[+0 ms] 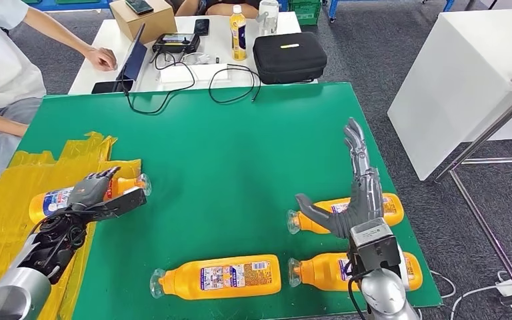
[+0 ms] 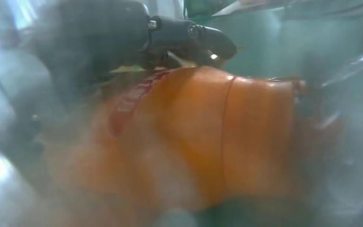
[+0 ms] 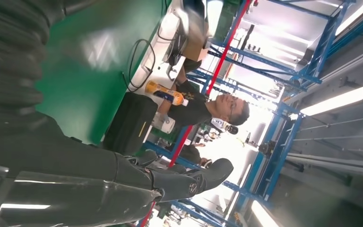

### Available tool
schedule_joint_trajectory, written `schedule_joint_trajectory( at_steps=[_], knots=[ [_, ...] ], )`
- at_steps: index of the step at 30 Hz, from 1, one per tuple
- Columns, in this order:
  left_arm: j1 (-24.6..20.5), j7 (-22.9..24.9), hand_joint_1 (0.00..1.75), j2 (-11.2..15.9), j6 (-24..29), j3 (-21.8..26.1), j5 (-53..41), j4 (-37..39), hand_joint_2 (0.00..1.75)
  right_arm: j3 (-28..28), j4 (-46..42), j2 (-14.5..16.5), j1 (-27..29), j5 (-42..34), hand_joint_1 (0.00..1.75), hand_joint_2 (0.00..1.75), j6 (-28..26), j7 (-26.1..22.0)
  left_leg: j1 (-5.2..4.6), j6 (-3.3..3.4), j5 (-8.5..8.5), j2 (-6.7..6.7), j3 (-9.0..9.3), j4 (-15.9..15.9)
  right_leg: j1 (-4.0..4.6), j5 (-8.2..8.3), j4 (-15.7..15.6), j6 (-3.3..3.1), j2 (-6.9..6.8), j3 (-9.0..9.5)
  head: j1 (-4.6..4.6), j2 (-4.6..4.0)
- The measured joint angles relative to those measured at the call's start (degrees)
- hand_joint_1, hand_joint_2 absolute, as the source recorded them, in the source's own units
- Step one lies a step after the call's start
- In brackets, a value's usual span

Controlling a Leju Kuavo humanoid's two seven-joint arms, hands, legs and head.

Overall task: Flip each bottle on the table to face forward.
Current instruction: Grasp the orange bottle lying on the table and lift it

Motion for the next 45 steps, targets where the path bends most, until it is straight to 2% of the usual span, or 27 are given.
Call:
schedule_joint_trajectory(
  at_steps=[11,19,23,27,34,39,45],
  knots=[
    [0.2,-0.4,0.00,-1.2,1.3,1.8,5.4,0.3,1.75,0.8,1.9,0.0,-1.3,0.2,0.00,1.75,-0.8,0.8,0.01,-0.01,0.02,-0.05,0.33,0.0,0.00,-0.02,0.0,-0.01,-0.03,0.34,0.02,0.01],
    [0.9,-1.9,0.00,-2.2,4.8,3.0,7.8,0.1,1.75,0.9,2.5,0.0,-1.3,0.3,0.00,1.75,-1.0,1.2,0.00,0.00,0.03,-0.06,0.33,0.0,0.00,-0.02,0.0,0.00,-0.05,0.34,0.02,0.00],
    [2.1,-4.7,0.00,-3.2,8.9,3.4,10.4,-1.5,1.75,0.9,2.5,0.0,-1.2,0.7,0.00,1.75,-1.2,1.6,0.00,0.00,0.04,-0.05,0.27,0.0,0.00,-0.02,0.0,0.00,-0.04,0.23,0.01,0.01],
    [4.7,-6.7,0.00,-5.7,11.1,3.4,16.2,-7.5,1.75,0.8,2.5,0.2,-0.6,1.8,0.00,1.75,-1.6,2.0,0.00,0.00,0.06,-0.04,0.06,0.0,-0.01,0.02,0.0,0.01,-0.04,0.03,0.04,0.01],
    [10.5,-4.2,0.00,-10.5,9.8,2.5,26.5,-27.1,1.75,-0.1,1.9,1.2,2.2,3.5,0.00,1.75,-2.5,2.7,-0.04,0.04,0.02,-0.01,-0.28,0.1,-0.06,0.04,0.0,0.04,-0.02,-0.33,0.02,0.01],
    [13.8,-3.3,0.00,-12.1,11.1,0.7,28.2,-37.3,1.75,-0.8,1.3,1.6,3.5,3.9,0.00,1.75,-2.9,2.8,-0.02,0.04,-0.02,0.00,-0.39,0.1,-0.04,0.02,0.0,0.02,-0.01,-0.46,0.02,0.01],
    [15.5,-3.0,0.00,-12.8,11.5,-0.1,28.2,-42.4,1.75,-1.3,0.8,1.9,4.2,4.0,0.00,1.75,-2.9,2.8,0.00,0.03,-0.02,0.01,-0.39,0.0,0.00,0.02,0.0,0.01,0.00,-0.47,0.02,0.00]
  ],
)
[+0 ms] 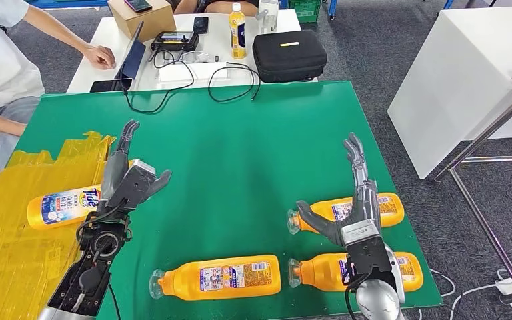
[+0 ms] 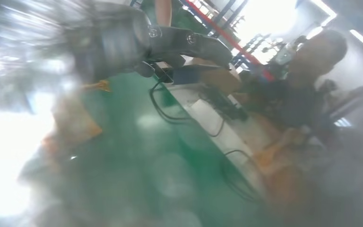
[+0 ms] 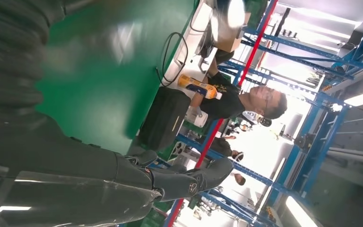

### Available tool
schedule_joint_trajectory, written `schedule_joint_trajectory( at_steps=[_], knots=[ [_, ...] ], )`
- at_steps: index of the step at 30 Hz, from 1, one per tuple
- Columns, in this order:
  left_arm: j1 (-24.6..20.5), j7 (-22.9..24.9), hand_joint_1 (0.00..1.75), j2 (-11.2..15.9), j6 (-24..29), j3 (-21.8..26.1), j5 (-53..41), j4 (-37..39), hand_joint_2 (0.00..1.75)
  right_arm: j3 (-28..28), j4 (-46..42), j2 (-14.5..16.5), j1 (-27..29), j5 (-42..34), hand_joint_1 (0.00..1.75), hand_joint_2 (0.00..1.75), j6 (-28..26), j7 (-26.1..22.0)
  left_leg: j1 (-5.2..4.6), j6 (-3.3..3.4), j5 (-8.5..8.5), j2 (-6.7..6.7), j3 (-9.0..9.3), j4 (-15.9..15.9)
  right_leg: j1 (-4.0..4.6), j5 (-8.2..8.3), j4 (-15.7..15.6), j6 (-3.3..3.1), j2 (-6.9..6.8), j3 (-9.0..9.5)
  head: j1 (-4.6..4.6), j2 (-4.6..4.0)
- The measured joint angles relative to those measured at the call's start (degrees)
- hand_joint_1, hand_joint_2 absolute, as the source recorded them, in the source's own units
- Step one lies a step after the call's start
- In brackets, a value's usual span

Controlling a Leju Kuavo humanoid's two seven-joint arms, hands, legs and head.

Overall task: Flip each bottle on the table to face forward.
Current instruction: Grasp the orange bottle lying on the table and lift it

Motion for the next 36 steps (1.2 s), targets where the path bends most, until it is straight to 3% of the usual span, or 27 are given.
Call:
schedule_joint_trajectory(
  at_steps=[3,6,9,12,17,20,23,29,36],
  knots=[
    [0.4,-0.6,0.00,-0.2,-1.1,0.0,2.3,-1.2,1.75,-0.1,-0.2,0.0,0.1,1.0,0.00,1.75,-0.1,0.5,0.00,0.00,0.01,0.00,0.00,0.0,0.00,0.00,0.0,0.00,0.00,0.01,0.00,0.00],
    [2.1,-1.8,0.00,-0.8,-6.1,-0.2,11.6,-4.3,1.75,-0.2,-0.3,-1.9,0.3,8.3,0.00,1.75,1.9,3.6,-0.03,0.01,0.00,0.00,-0.01,0.0,-0.02,0.00,0.0,0.01,0.01,0.00,-0.01,0.00],
    [3.8,-1.1,0.00,-1.2,-10.0,-0.9,18.4,-8.3,1.75,-0.5,-0.1,-7.0,0.4,15.1,0.00,1.75,7.0,6.0,-0.08,0.07,-0.02,-0.04,-0.06,0.0,-0.10,-0.01,0.0,0.03,-0.03,0.00,-0.02,0.00],
    [4.5,-0.6,0.00,-1.2,-10.9,-1.2,20.2,-10.5,1.75,-1.6,0.3,-11.5,0.7,16.2,0.00,1.75,10.4,6.1,-0.18,0.12,-0.05,-0.04,-0.09,0.0,-0.18,0.00,0.0,0.05,-0.03,-0.01,-0.04,-0.01],
    [4.1,0.9,0.00,-1.1,-10.8,-1.3,23.1,-10.9,1.75,-3.3,0.5,-21.8,1.4,12.2,0.00,1.75,19.7,5.2,-0.21,0.18,-0.04,-0.07,-0.09,0.0,-0.28,0.00,0.0,0.07,-0.07,-0.01,-0.05,0.00],
    [3.8,0.8,0.00,-1.0,-10.8,-1.2,26.1,-10.5,1.75,-5.9,0.7,-27.8,1.9,9.9,0.00,1.75,23.2,4.6,-0.22,0.19,-0.04,-0.06,-0.09,0.0,-0.28,0.01,0.0,0.07,-0.06,-0.01,-0.05,-0.01],
    [3.7,0.4,0.00,-1.0,-10.9,-1.2,28.0,-10.4,1.75,-8.4,0.8,-31.9,3.3,9.4,0.00,1.75,24.9,4.7,-0.21,0.19,-0.05,-0.06,-0.08,0.1,-0.27,0.01,0.0,0.07,-0.05,-0.01,-0.02,0.00],
    [3.7,0.0,0.00,-1.1,-10.8,-1.3,29.5,-10.4,1.75,-10.7,1.8,-35.4,5.2,8.4,0.00,1.75,26.1,5.4,-0.19,0.18,-0.07,-0.01,-0.08,0.0,-0.22,0.00,0.0,0.07,-0.02,-0.04,-0.04,0.00],
    [3.7,-0.3,0.00,-1.1,-10.7,-1.5,30.4,-10.4,1.75,-10.5,5.4,-35.5,3.6,10.6,0.00,1.75,25.6,7.1,-0.17,0.18,-0.06,0.00,-0.08,0.0,-0.17,0.01,0.0,0.07,-0.02,-0.03,-0.02,0.00]
  ],
)
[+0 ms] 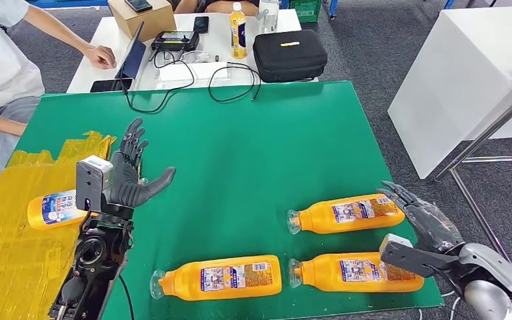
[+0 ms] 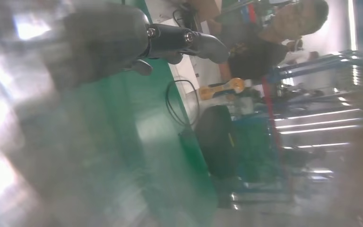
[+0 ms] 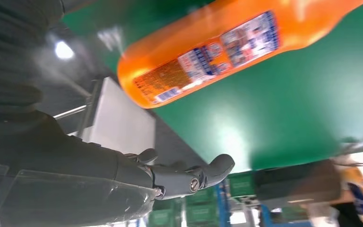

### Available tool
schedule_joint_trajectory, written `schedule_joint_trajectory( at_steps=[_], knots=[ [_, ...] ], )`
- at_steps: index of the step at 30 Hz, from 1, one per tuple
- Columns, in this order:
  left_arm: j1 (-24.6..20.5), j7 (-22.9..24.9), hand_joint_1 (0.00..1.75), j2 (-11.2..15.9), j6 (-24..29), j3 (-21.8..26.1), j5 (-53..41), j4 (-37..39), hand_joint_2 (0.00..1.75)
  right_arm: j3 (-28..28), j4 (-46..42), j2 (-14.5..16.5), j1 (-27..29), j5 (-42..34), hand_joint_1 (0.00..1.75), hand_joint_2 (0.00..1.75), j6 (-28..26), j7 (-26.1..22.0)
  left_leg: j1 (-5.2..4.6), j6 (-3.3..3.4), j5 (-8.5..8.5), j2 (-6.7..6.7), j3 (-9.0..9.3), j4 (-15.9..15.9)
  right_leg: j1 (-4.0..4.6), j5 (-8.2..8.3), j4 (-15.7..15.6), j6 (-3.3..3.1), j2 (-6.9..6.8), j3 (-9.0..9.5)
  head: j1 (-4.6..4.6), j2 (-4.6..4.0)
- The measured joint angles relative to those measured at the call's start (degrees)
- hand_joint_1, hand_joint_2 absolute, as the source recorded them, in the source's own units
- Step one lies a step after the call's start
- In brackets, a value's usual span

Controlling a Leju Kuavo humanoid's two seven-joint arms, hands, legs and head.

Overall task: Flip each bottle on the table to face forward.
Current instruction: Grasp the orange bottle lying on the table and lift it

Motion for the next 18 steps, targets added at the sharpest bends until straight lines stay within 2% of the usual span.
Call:
schedule_joint_trajectory(
  at_steps=[7,18],
  knots=[
    [0.0,-0.1,0.00,-0.1,0.0,-0.6,0.0,0.0,1.75,2.2,4.3,1.7,-3.0,1.6,0.00,1.75,-0.9,0.4,-0.01,0.00,0.00,-0.01,-0.02,0.0,-0.01,0.00,0.0,0.00,-0.01,0.00,0.00,-0.01],
    [0.1,0.1,0.00,-0.4,0.2,-1.3,0.4,0.0,1.75,7.1,11.0,5.7,-10.2,6.9,0.00,1.75,-5.2,3.7,0.01,0.00,0.01,0.02,-0.02,0.0,0.02,0.00,0.0,0.00,0.03,-0.01,0.00,0.00]
  ],
)
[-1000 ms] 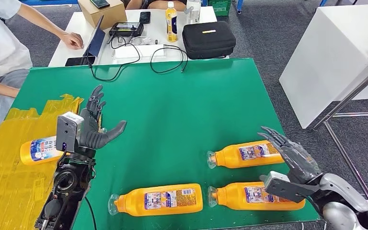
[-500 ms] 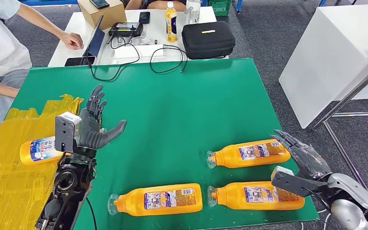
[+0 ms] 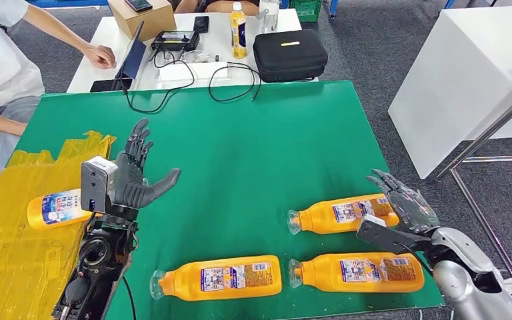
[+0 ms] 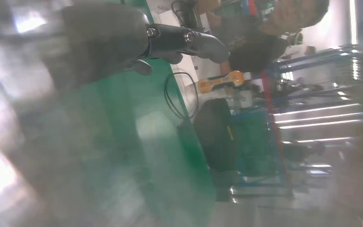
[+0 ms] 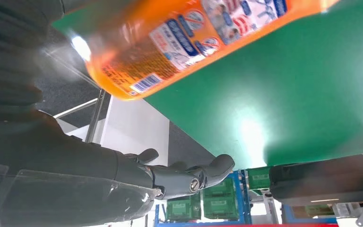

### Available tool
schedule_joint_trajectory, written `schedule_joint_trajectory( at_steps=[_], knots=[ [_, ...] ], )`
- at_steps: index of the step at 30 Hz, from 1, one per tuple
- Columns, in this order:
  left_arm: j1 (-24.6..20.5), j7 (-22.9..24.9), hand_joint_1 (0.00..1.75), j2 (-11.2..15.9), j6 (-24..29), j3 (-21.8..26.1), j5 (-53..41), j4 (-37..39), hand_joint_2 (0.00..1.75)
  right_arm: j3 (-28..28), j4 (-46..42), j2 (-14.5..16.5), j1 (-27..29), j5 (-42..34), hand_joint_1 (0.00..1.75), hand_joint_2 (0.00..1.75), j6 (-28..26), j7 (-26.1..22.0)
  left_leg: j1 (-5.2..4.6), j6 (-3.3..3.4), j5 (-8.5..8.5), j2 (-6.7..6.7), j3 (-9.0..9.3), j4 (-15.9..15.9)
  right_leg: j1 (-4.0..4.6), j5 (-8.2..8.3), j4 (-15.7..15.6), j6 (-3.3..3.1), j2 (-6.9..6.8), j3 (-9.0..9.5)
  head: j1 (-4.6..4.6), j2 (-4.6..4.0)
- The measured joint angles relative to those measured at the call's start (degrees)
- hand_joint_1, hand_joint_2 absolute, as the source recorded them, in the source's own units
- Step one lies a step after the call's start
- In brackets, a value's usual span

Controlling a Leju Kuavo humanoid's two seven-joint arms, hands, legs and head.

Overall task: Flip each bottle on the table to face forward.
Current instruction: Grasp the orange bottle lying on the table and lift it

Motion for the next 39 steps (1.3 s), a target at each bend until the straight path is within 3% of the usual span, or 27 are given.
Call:
schedule_joint_trajectory(
  at_steps=[18,30,35,39],
  knots=[
    [0.0,1.0,0.00,-0.5,0.0,-0.4,0.0,0.5,1.75,5.9,10.7,4.8,-6.3,6.1,0.00,1.75,-2.1,4.2,-0.01,0.00,0.00,-0.01,-0.02,0.0,-0.01,0.00,0.0,0.00,-0.01,0.00,-0.01,-0.01],
    [-0.2,1.1,0.00,-0.5,-0.4,-0.5,1.7,2.0,1.75,9.2,20.5,3.0,-11.7,8.0,0.00,1.75,1.7,7.7,-0.02,0.03,0.03,-0.04,-0.02,0.0,-0.02,0.00,0.0,0.00,-0.04,0.02,0.01,-0.01],
    [-0.2,1.1,0.00,-0.5,-0.5,-0.5,2.0,2.4,1.75,11.0,24.3,3.1,-14.1,10.7,0.17,1.75,1.5,9.3,0.00,0.04,0.03,0.01,0.04,0.0,-0.01,0.00,0.0,0.00,0.00,0.02,0.00,0.00],
    [-0.5,1.1,0.00,-0.6,-0.5,-0.4,2.2,2.8,1.75,12.3,26.7,3.1,-15.9,11.5,0.17,1.75,2.4,9.5,0.02,0.04,0.03,0.00,0.14,0.0,0.01,0.00,0.0,0.00,0.00,0.10,-0.01,-0.01]
  ],
)
